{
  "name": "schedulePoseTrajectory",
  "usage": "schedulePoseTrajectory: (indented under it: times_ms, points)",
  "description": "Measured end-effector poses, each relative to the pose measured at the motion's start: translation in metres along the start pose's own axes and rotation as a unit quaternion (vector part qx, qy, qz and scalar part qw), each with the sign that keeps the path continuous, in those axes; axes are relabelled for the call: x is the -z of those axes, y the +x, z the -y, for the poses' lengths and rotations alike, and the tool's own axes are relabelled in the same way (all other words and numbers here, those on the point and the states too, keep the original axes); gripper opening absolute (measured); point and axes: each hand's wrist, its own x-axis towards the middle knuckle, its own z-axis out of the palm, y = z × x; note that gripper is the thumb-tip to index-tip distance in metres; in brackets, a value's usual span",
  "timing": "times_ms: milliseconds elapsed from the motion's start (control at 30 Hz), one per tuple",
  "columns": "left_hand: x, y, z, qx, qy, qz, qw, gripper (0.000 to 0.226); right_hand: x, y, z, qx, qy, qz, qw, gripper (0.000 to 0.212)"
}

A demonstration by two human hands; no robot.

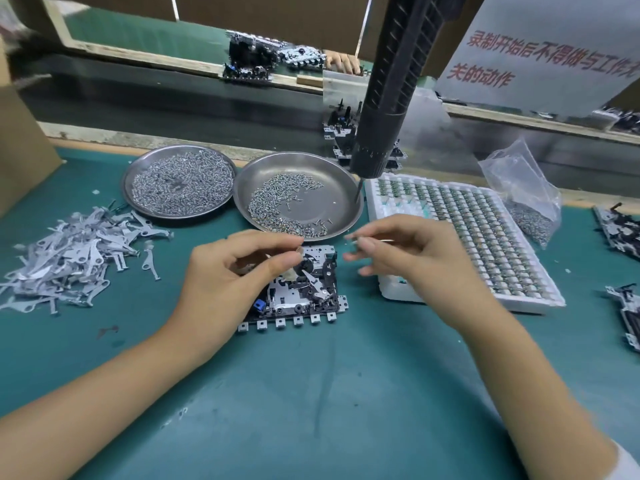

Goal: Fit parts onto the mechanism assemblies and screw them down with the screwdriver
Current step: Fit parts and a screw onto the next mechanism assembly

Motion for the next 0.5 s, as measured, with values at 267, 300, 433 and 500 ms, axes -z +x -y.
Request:
schedulePoseTrajectory:
  times_ms: [267,300,433,500]
  points:
    - [0.001,0.000,0.002,-0.059,0.041,0.034,0.997,0.019,-0.036,-0.001,-0.019,0.017,0.102,0.020,0.994,0.011]
    - [0.001,0.000,0.002,-0.053,0.037,0.034,0.997,0.019,-0.036,-0.001,-0.019,0.019,0.105,0.016,0.994,0.016]
    - [0.000,-0.001,0.001,-0.032,0.004,0.035,0.999,0.022,-0.036,0.000,-0.020,0.006,0.094,-0.001,0.996,0.029]
    - [0.000,-0.001,0.001,-0.031,0.004,0.038,0.999,0.018,-0.036,-0.001,-0.021,0.001,0.093,0.002,0.996,0.029]
